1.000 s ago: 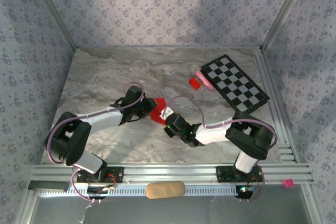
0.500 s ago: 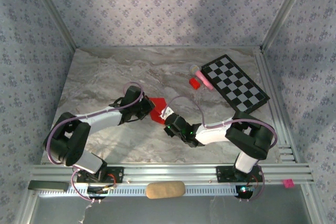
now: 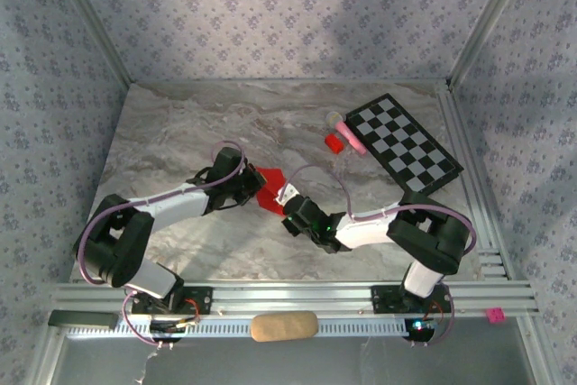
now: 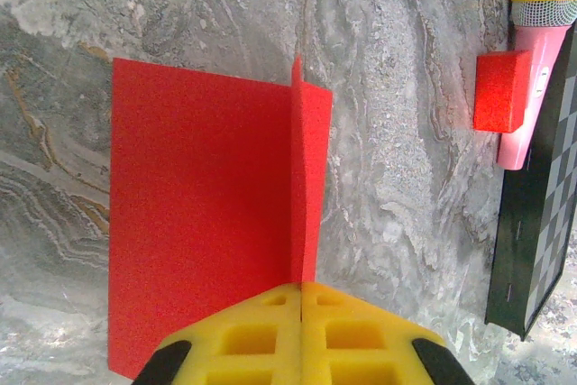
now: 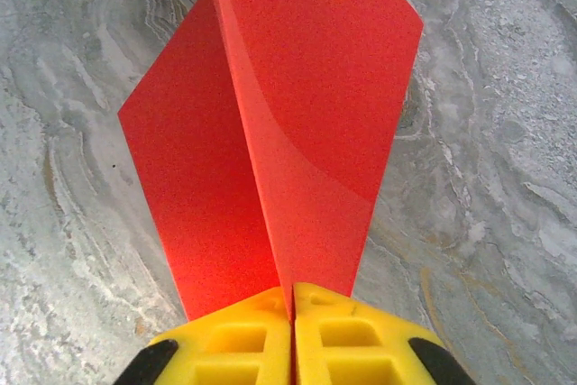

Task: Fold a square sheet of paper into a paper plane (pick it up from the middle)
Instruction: Fourth fold the wing at the center of the table.

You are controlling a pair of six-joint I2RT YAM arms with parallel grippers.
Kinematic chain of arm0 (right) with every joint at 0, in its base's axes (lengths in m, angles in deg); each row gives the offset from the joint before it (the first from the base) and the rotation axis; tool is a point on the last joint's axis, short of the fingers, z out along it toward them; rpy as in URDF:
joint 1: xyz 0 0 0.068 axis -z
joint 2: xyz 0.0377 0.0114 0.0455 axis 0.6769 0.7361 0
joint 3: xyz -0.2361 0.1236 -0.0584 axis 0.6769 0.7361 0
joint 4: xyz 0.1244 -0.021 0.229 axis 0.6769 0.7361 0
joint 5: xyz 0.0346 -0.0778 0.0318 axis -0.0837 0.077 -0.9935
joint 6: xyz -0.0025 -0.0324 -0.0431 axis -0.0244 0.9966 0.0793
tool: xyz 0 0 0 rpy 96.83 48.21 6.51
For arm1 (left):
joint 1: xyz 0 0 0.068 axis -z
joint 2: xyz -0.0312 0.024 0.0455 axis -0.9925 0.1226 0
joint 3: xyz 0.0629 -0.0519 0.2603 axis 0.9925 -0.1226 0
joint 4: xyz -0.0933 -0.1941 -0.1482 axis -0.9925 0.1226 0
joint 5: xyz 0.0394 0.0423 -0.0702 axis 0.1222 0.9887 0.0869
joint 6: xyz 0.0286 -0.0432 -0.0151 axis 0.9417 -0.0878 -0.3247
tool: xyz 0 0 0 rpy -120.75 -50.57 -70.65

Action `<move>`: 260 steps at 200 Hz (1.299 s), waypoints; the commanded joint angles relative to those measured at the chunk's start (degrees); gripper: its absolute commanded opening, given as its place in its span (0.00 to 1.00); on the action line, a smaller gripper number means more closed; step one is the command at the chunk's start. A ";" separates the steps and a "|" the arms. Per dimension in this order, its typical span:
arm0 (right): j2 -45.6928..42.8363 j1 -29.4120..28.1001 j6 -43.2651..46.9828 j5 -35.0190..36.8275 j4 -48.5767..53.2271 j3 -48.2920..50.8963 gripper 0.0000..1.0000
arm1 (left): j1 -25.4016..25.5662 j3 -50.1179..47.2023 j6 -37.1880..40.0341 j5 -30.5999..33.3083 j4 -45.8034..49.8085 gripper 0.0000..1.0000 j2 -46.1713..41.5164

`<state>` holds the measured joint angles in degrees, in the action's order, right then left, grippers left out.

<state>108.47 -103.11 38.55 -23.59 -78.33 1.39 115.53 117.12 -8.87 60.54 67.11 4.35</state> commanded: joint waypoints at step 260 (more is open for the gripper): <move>4.44 9.85 -21.14 -25.03 -7.75 3.28 0.07 | -1.15 0.29 2.29 2.70 7.01 0.24 -4.21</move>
<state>111.47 -94.02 19.87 -45.54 -86.72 3.34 114.77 117.12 -7.14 64.54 74.45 -0.52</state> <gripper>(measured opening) 0.067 0.323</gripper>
